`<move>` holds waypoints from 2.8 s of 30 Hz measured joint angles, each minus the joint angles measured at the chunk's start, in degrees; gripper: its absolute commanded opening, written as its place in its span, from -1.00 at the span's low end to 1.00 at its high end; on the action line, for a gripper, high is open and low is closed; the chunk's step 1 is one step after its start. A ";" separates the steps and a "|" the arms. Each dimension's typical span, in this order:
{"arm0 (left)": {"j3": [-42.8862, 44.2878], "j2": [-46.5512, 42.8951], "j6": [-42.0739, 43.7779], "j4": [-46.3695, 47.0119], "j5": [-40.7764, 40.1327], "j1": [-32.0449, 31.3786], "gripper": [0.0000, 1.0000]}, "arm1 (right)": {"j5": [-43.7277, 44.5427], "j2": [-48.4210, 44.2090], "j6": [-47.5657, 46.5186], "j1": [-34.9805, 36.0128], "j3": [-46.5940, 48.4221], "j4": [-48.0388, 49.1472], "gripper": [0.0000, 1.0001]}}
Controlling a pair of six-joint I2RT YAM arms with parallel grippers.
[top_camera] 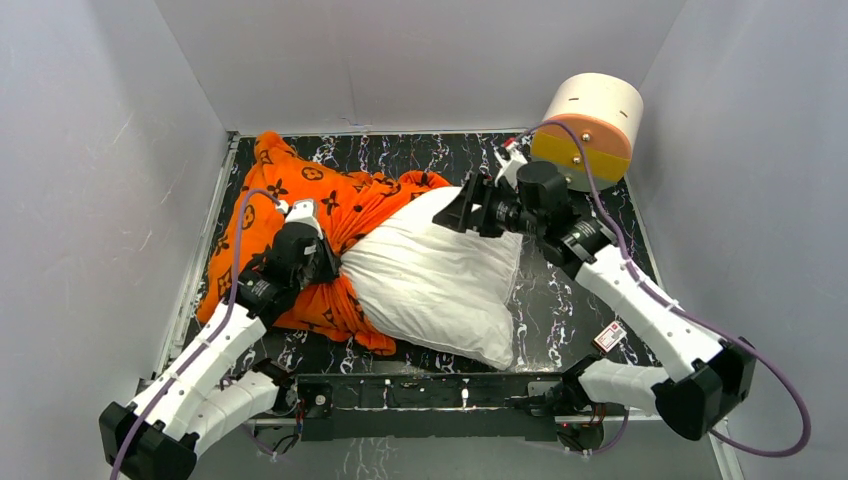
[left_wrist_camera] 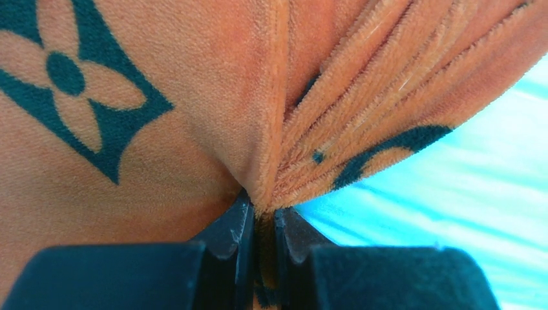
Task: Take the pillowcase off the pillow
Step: Remove the pillow from the pillowcase.
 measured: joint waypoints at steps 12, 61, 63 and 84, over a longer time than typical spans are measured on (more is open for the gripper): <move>5.49 -2.97 0.35 -7.78 1.66 -0.35 0.67 | 9.97 17.29 0.79 12.22 -18.82 23.96 -0.74; 45.07 52.00 18.03 0.20 8.46 -0.11 -1.00 | 36.06 -14.32 5.51 8.48 -17.53 -3.08 0.89; 43.30 50.12 16.87 1.07 8.24 -0.09 -1.00 | 36.85 -14.88 4.79 4.46 -14.97 -6.84 0.96; 36.87 44.02 13.22 3.85 7.37 0.04 -1.00 | 2.99 1.20 18.49 -17.59 -25.18 21.18 0.97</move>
